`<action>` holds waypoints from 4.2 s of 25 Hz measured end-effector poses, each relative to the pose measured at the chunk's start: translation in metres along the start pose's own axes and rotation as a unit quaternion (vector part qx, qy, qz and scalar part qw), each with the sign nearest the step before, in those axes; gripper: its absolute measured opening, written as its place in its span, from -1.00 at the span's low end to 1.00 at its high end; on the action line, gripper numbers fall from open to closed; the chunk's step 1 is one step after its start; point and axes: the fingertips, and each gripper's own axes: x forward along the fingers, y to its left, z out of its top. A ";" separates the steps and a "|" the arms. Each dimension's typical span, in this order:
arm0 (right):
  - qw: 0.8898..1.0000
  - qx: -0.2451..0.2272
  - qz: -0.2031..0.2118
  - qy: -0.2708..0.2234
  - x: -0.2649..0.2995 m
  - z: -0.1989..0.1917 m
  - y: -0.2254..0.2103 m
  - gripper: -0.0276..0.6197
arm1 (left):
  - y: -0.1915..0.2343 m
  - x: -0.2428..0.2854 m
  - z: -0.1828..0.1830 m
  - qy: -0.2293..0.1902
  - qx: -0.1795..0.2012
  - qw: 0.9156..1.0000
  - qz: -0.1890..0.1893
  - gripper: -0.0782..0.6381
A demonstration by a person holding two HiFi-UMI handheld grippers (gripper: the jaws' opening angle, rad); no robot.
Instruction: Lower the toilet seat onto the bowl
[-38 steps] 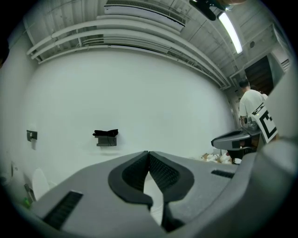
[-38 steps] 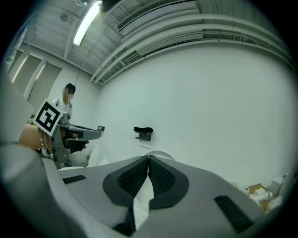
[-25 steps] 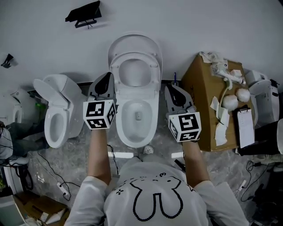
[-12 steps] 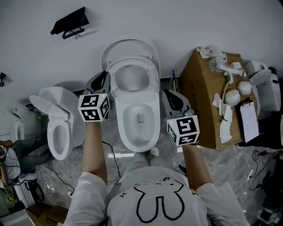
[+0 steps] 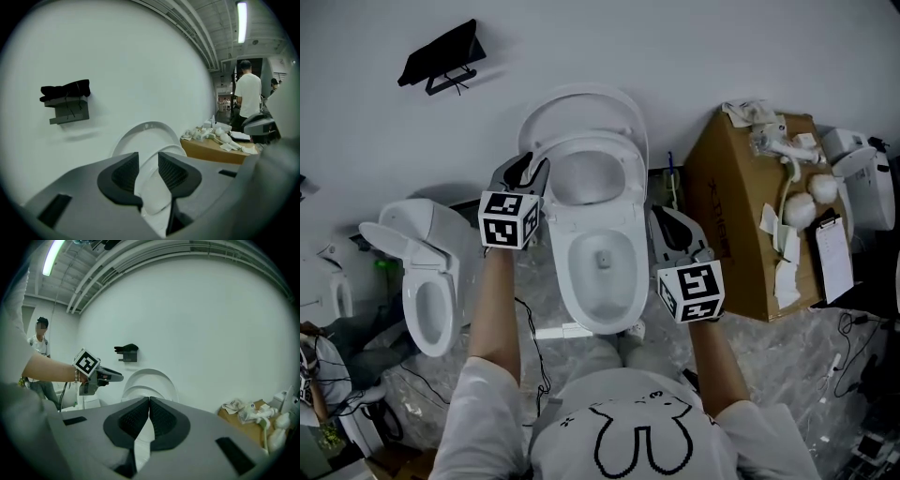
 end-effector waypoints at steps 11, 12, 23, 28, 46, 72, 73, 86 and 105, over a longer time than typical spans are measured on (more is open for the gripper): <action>1.000 0.006 -0.018 0.018 0.016 -0.017 0.003 -0.82 | 0.018 0.052 -0.035 0.060 0.045 0.996 -0.049 -0.38; 1.000 0.006 -0.020 0.019 0.016 -0.018 0.002 -0.82 | 0.020 0.057 -0.037 0.066 0.051 0.995 -0.053 -0.37; 0.998 0.006 -0.034 0.045 0.020 -0.034 0.005 -0.82 | 0.028 0.094 -0.059 0.124 0.070 0.984 -0.103 -0.37; 0.998 0.007 -0.035 0.046 0.020 -0.034 0.009 -0.83 | 0.028 0.097 -0.061 0.131 0.068 0.983 -0.110 -0.38; 0.998 0.016 -0.053 0.030 0.016 -0.026 0.020 -0.82 | 0.016 0.078 -0.066 0.135 0.081 0.982 -0.108 -0.42; 0.999 0.002 -0.028 0.022 -0.041 -0.023 0.051 -0.82 | -0.024 0.023 -0.086 0.173 0.091 0.975 -0.102 -0.38; 0.999 0.002 -0.028 0.021 -0.044 -0.023 0.052 -0.82 | -0.026 0.020 -0.087 0.174 0.091 0.976 -0.099 -0.38; 1.000 -0.003 -0.019 0.007 -0.077 -0.022 0.062 -0.82 | -0.059 -0.014 -0.103 0.193 0.064 0.971 -0.122 -0.22; 1.000 0.001 -0.006 0.003 -0.118 -0.035 0.078 -0.82 | -0.107 -0.065 -0.131 0.216 0.070 0.962 -0.154 -0.14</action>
